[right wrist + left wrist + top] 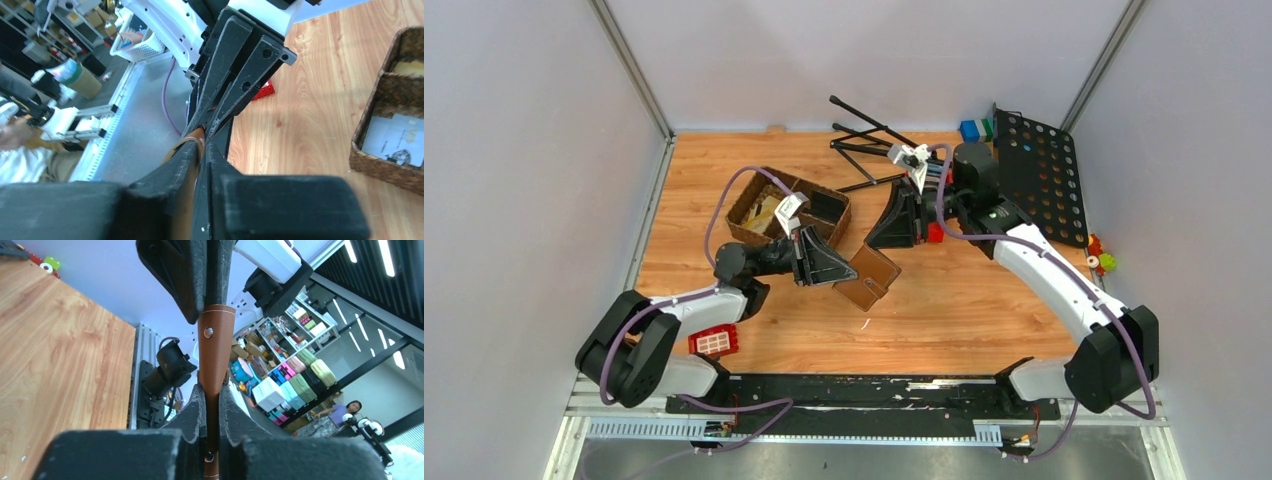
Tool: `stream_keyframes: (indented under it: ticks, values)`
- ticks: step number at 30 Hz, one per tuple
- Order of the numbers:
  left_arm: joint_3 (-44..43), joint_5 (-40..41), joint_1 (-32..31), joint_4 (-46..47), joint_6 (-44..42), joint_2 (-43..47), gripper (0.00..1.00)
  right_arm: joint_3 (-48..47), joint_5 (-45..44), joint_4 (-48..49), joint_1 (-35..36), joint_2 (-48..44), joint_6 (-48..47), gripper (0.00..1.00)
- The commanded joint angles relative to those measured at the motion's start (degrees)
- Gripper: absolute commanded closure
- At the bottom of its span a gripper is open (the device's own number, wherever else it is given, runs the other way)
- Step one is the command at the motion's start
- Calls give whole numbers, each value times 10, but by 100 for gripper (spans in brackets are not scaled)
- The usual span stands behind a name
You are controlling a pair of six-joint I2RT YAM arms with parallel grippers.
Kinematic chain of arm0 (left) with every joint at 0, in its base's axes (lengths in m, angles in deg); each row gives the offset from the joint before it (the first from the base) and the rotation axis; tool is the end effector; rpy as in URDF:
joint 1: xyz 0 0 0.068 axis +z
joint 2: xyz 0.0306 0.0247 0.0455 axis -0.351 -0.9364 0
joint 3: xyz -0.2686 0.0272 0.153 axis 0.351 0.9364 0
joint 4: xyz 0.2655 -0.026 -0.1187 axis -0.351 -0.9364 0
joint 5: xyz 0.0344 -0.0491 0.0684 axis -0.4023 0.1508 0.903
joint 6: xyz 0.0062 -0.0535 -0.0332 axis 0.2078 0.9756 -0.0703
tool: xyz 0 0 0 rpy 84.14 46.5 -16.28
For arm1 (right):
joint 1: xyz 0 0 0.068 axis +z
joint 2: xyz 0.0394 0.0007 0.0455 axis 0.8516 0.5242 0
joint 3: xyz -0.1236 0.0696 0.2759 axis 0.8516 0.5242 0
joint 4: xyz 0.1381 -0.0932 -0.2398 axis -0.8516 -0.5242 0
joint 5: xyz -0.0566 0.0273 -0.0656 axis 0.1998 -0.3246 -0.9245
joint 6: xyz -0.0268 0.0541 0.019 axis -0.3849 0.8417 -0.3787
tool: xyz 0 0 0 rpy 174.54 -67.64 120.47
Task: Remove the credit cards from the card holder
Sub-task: Open the card holder at the center of the board.
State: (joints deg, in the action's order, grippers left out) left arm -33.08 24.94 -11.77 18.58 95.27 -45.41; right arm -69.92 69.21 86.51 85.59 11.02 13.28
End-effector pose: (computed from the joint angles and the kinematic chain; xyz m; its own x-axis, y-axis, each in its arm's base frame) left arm 0.1970 -0.1721 0.2891 -0.7732 -0.1618 -0.6132 0.6332 -0.2510 -0.7322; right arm 0.2619 0.1877 0.3960 -0.4089 -0.1444 -0.9011 -0.8835 -0.1848 0.4305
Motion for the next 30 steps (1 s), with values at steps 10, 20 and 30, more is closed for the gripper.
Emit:
stream_keyframes:
  ticks: [10, 20, 30]
  values:
    - [9, 58, -4, -163, -143, 49, 100, -2, -343, -157, 0, -40, -21, 26]
    - [-58, 322, -11, -681, -437, 160, 100, 112, -510, -154, 15, -147, 131, 0]
    - [-58, 447, -72, -699, -476, 182, 100, 98, -571, -188, 83, -40, 199, 7]
